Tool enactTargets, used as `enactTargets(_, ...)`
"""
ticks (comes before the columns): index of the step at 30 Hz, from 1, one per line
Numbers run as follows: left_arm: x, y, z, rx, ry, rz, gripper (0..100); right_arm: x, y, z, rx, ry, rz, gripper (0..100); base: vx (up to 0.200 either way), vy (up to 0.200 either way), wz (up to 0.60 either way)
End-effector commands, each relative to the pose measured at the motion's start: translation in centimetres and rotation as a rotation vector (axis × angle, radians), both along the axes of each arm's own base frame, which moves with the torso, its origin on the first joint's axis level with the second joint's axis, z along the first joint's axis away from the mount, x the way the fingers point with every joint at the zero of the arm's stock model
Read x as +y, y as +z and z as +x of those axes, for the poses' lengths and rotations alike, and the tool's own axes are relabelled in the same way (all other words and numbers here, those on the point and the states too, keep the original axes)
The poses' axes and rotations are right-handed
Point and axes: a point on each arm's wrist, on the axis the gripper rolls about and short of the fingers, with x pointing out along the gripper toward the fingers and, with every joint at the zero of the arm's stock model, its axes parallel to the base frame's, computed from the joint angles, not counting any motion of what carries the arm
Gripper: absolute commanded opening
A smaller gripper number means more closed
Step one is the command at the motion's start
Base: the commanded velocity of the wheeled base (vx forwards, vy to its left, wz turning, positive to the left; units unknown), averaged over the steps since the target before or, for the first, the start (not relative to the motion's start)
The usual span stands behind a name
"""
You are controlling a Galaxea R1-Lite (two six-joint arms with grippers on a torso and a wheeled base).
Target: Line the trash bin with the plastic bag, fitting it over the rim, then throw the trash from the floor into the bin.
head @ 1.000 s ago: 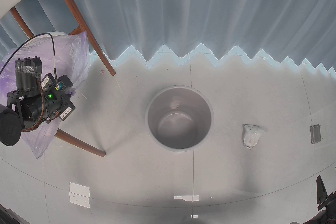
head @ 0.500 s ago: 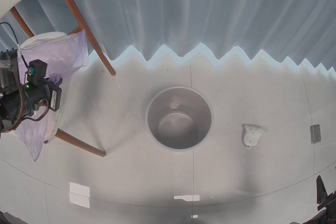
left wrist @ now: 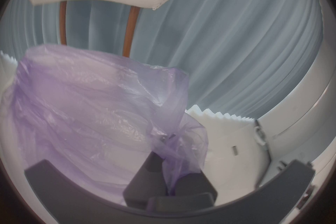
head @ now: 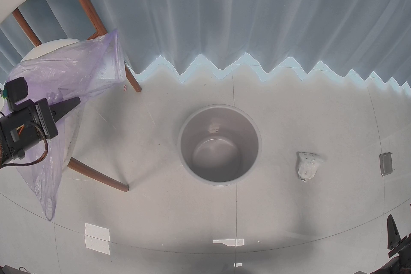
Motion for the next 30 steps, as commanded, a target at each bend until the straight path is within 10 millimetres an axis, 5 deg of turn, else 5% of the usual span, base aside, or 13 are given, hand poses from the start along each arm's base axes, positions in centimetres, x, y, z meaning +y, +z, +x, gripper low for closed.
enactTargets(1, -0.7, 0.4, -1.5, 0.002, -0.146, -0.113, 0, 0.0, -0.5, 0.0, 0.0, 0.001, 0.0, 100, 0.0, 0.0, 0.0)
enactTargets(8, -2.1, 1.4, -1.4, -0.068, -0.342, -0.136, 0, 0.0, -0.5, 0.0, 0.0, 0.001, -0.002, 100, 0.0, 0.0, 0.0)
enactTargets(17, -4.5, 1.4, 1.0, -0.111, -0.442, -0.086, 0, 0.0, -0.5, 0.0, 0.0, 0.001, -0.002, 100, 0.0, 0.0, 0.0)
enactTargets(30, -10.4, 1.6, 2.4, -0.096, -0.742, -0.095, 0, 0.0, -0.5, 0.0, 0.0, 0.001, 0.001, 100, 0.0, 0.0, 0.0)
